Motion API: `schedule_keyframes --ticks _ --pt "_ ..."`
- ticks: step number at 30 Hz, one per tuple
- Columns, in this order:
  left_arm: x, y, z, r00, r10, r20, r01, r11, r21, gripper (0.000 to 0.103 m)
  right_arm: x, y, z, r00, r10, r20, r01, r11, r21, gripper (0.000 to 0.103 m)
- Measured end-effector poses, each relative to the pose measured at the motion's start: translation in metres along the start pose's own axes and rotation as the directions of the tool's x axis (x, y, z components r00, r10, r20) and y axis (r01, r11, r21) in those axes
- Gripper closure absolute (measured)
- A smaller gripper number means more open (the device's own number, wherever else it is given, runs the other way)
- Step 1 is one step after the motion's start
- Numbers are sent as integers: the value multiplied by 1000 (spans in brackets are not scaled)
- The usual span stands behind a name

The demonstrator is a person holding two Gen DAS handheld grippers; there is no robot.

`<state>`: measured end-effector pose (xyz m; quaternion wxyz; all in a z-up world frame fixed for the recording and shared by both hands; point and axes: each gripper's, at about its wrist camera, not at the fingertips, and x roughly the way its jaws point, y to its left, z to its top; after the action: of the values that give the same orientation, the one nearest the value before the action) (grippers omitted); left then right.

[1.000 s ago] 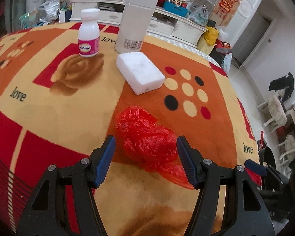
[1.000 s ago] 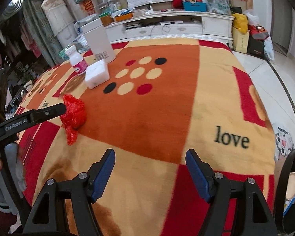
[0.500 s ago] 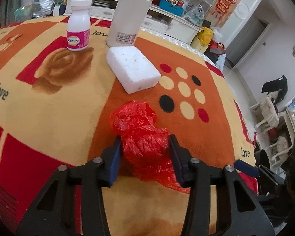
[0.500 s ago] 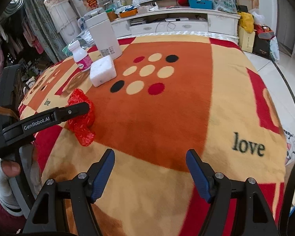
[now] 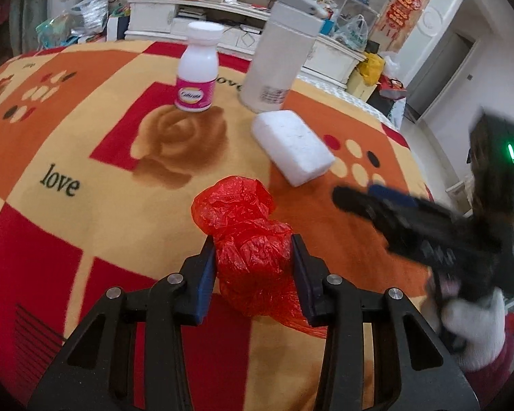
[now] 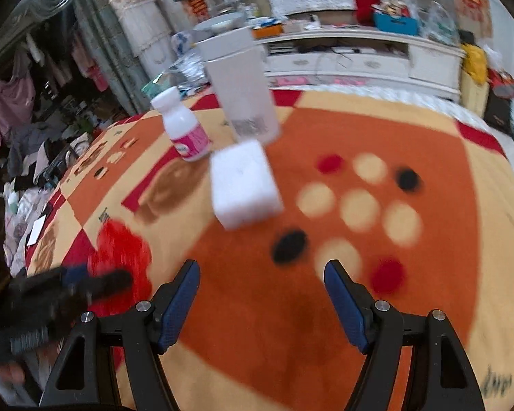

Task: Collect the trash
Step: 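Grasp the red plastic bag with the left tool while the right tool grasps the white sponge, then carry the red bag and white sponge in both tools over the black bin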

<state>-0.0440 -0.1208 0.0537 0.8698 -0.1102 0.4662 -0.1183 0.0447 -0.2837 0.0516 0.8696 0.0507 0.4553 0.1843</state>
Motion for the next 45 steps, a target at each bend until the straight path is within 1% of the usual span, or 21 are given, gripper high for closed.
schedule_keyframes --ticks 4,5,8,10,11,12,14,17,21,24,29,32,34,39,45 --pt "7 7 0 1000 5 -6 -5 1000 -10 64 32 20 31 1000 -23 -9 22 997 -79 30" --pt "8 8 0 1000 5 -7 -5 1000 -12 64 39 23 35 999 -30 -14 29 995 -93 30" --pt "14 10 0 1000 1 -16 -1 1000 -19 64 57 28 46 995 -93 -24 89 987 -133 30" --pt "15 9 -1 1000 3 -16 -3 1000 -17 64 67 26 49 994 -99 -38 93 987 -134 30" --pt "16 8 -1 1000 6 -14 -6 1000 -12 64 71 23 50 994 -93 -53 86 989 -122 33" --pt "16 7 -1 1000 9 -12 -9 1000 -9 64 74 20 49 994 -87 -63 79 991 -111 45" --pt "15 3 -2 1000 13 -8 -13 1000 0 64 71 15 45 996 -71 -56 66 994 -93 47" --pt "11 -3 -4 1000 10 -1 -10 1000 9 64 52 11 36 998 -50 -39 47 996 -74 47" --pt "5 -18 -7 1000 -5 11 5 1000 27 64 15 10 13 999 -39 -11 37 996 -84 47" --pt "1 -35 -13 1000 -20 17 19 998 58 64 -15 2 -12 998 -58 10 58 995 -80 47" --pt "0 -68 -29 999 -43 6 42 992 120 64 -55 -18 -47 996 -85 30 86 996 -23 47" --pt "-1 -86 -39 998 -57 -2 57 987 151 64 -78 -29 -68 991 -124 43 125 992 -12 47" --pt "-2 -96 -45 998 -65 -7 65 984 168 64 -91 -35 -78 988 -149 49 150 989 -4 47" --pt "-5 -123 -56 995 -97 -21 100 974 206 64 -123 -53 -103 982 -177 63 173 984 51 47" --pt "-4 -164 -71 988 -142 -54 151 952 268 64 -153 -74 -131 975 -206 80 196 974 114 47"
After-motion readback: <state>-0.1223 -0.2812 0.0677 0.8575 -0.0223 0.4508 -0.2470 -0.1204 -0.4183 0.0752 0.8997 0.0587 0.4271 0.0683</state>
